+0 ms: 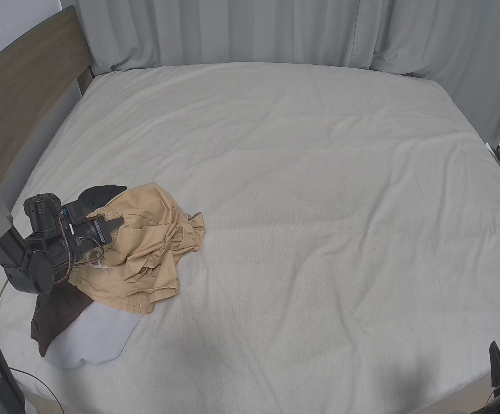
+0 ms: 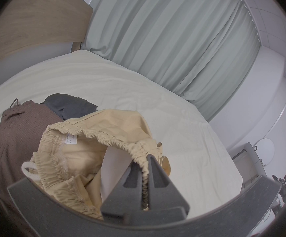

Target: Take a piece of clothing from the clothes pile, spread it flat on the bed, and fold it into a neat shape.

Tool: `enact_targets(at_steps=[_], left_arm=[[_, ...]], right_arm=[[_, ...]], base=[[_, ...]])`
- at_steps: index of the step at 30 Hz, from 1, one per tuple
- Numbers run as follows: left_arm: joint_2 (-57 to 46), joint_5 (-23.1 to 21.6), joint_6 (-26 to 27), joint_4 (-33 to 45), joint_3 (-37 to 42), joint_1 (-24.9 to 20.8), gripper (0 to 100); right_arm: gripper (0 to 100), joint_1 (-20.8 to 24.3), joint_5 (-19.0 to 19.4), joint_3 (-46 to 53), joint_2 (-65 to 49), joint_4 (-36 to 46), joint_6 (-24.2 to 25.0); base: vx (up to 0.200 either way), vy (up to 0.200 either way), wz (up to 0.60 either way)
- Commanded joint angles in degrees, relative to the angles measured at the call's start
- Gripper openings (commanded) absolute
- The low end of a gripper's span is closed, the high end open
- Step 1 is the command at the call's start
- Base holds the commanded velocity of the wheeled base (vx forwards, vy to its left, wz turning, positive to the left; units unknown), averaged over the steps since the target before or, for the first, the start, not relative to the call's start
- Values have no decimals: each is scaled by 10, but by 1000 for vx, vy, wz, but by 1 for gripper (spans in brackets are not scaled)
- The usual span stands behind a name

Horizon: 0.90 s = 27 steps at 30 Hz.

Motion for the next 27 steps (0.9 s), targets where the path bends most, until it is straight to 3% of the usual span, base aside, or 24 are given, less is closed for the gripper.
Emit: enact_targets(at_steps=[1, 6, 13, 23, 27], left_arm=[[-31, -1, -2, -16, 28, -3, 0], [-85, -5, -4, -29, 75, -11, 0], [-161, -4, -48, -36, 116, -38, 0], [-213, 4, -47, -36, 150, -74, 0], [-217, 27, -41, -38, 154, -91, 0]], right_arm=[[100, 0, 0, 10, -9, 0, 0], [100, 0, 0, 10, -9, 0, 0], [100, 0, -1, 10, -9, 0, 1], [100, 0, -1, 10, -9, 0, 1], [100, 0, -1, 10, -9, 0, 1]], base=[[0, 0, 0], [0, 0, 0], [0, 0, 0], [0, 0, 0], [0, 0, 0]])
